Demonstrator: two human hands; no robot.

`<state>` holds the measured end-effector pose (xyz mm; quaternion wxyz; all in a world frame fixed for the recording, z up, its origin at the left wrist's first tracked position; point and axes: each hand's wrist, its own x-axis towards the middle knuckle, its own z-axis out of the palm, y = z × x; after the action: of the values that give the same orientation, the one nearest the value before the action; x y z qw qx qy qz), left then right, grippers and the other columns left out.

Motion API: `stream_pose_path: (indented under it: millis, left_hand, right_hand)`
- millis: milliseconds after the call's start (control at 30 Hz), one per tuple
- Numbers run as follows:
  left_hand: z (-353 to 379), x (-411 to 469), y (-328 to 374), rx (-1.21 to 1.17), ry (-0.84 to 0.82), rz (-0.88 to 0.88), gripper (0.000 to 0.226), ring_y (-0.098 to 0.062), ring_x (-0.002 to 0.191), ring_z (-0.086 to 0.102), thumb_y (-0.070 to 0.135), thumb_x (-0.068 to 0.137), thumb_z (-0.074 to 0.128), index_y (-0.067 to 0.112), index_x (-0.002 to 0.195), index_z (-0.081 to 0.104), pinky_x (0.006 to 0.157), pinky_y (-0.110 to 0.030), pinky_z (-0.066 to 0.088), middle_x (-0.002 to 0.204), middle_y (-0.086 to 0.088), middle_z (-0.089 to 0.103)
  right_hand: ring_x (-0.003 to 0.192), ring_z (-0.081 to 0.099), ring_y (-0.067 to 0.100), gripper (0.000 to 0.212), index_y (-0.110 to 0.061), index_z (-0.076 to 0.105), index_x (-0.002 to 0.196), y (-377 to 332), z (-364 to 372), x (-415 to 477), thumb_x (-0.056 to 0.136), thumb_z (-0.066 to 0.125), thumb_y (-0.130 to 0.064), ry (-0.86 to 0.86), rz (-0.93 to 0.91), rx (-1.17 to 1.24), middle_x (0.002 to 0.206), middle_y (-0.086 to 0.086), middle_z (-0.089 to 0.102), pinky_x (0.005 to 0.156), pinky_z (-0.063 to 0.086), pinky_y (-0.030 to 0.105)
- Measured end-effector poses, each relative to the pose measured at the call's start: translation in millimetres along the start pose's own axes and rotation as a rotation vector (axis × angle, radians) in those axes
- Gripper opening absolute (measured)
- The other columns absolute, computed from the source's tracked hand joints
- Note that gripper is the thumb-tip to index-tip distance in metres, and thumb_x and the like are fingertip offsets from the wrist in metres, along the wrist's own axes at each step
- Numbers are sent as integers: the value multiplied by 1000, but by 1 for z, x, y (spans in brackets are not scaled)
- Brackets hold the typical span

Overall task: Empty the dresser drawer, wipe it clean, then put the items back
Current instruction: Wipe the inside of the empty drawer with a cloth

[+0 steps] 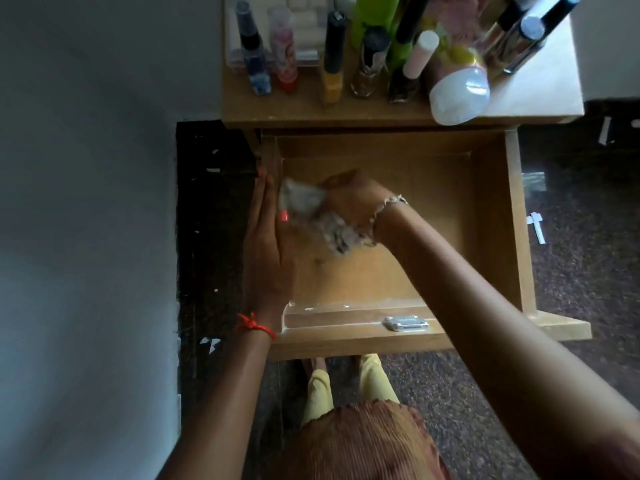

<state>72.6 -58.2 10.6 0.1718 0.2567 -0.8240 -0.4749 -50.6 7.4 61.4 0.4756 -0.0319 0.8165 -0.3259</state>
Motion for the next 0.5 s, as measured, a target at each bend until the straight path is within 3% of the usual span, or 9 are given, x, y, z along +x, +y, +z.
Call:
stream_pose_path:
  millis: [33, 100, 167, 233, 300, 333, 433, 500]
  left_hand:
    - [0, 0, 0, -14, 2, -5, 46, -13, 141, 19, 17, 97, 30, 11, 142, 23, 116, -22, 19, 153, -11, 22]
    - [0, 0, -1, -24, 2, -12, 47, -12, 141, 19, 17, 96, 31, 10, 142, 24, 116, -26, 19, 153, -11, 22]
    - [0, 0, -2, -37, 3, -13, 47, -13, 141, 20, 18, 97, 31, 8, 142, 24, 116, -30, 21, 153, -11, 22]
    - [0, 0, -2, -58, 7, -5, 48, -16, 141, 23, 22, 97, 31, 8, 142, 25, 115, -34, 24, 152, -12, 24]
    - [0, 1, -2, -55, 9, -8, 48, -17, 141, 23, 22, 96, 30, 7, 142, 25, 115, -34, 25, 152, -13, 25]
    - [0, 1, -3, -47, 8, -11, 48, -16, 141, 23, 22, 96, 30, 7, 141, 25, 115, -33, 24, 152, -14, 25]
    - [-1, 0, -3, -27, -1, -7, 52, -15, 140, 22, 25, 93, 28, 5, 141, 27, 116, -25, 21, 151, -14, 25]
    - [-2, 0, -3, -20, -12, -9, 54, -14, 140, 22, 28, 92, 28, 5, 141, 27, 115, -18, 19, 151, -14, 25]
  right_hand:
    - [101, 60, 27, 29, 2, 61, 111, -1, 1, 9, 94, 47, -17, 88, 42, 123, 105, 15, 64, 67, 47, 28]
    - [106, 61, 30, 34, 3, 60, 111, -2, 8, 20, 95, 47, -23, 195, 118, 421, 111, 16, 64, 77, 52, 32]
    - [113, 57, 33, 34, 5, 55, 119, -4, 22, 22, 95, 45, -18, 180, 105, 542, 123, 20, 59, 83, 50, 31]
    - [111, 59, 24, 34, 6, 48, 125, -6, 38, 20, 95, 43, -10, 138, 19, 575, 125, 19, 55, 65, 47, 14]
    - [76, 64, 9, 29, 8, 55, 116, -7, 46, 16, 94, 44, -7, 180, -51, 485, 98, 12, 59, 39, 35, 3]
    - [67, 59, 8, 27, 7, 59, 112, -4, 48, 16, 93, 45, -6, 203, -79, 425, 88, 9, 57, 38, 33, 3]
    - [89, 63, 17, 27, 1, 62, 112, 14, 52, 9, 88, 51, -2, 172, -105, 351, 99, 10, 66, 61, 46, 13]
    - [91, 60, 13, 28, -1, 63, 111, 31, 57, -3, 85, 55, -3, 114, -120, 234, 101, 8, 66, 67, 42, 16]
